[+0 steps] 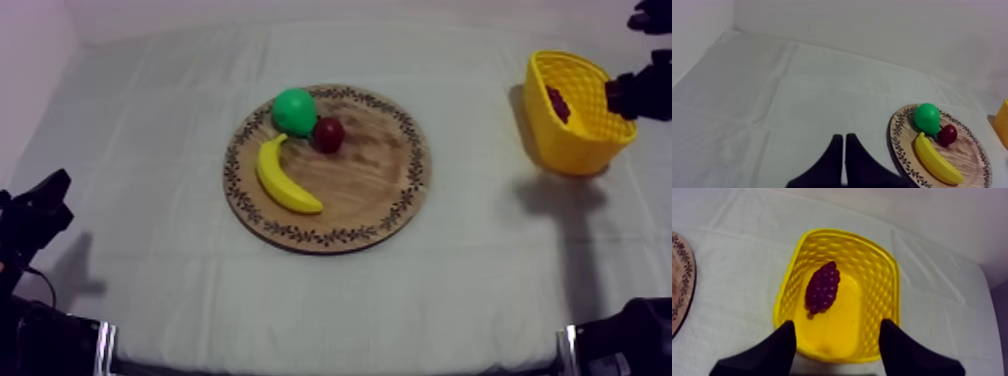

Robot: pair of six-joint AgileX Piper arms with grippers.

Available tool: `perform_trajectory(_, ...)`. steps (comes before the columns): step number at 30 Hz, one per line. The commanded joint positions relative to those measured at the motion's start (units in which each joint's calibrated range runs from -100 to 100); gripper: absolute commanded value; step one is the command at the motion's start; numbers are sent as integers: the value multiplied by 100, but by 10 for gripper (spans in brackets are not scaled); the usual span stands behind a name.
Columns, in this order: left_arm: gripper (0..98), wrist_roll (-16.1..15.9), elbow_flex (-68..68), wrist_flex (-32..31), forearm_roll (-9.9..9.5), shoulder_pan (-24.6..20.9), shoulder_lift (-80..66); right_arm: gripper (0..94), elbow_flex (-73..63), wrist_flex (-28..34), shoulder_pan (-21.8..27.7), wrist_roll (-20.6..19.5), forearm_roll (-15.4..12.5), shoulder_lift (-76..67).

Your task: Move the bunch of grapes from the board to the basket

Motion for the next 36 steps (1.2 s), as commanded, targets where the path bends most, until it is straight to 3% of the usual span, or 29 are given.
perform_trajectory(1,1,-1,-3,-3,-3,0,0,467,547,-73,-56,17,-16,-749)
perform_trajectory(14,1,-1,-3,-3,-3,0,0,394,2574,-756,-421,-162,-61,-2993)
perform_trajectory(21,1,-1,-3,-3,-3,0,0,286,3462,-966,-582,-341,-146,-4209)
perform_trajectory(28,1,-1,-3,-3,-3,0,0,67,3707,-504,-715,-724,-65,-5049)
perform_trajectory(36,1,-1,-3,-3,-3,0,0,9,3728,195,-764,-865,-271,-5541)
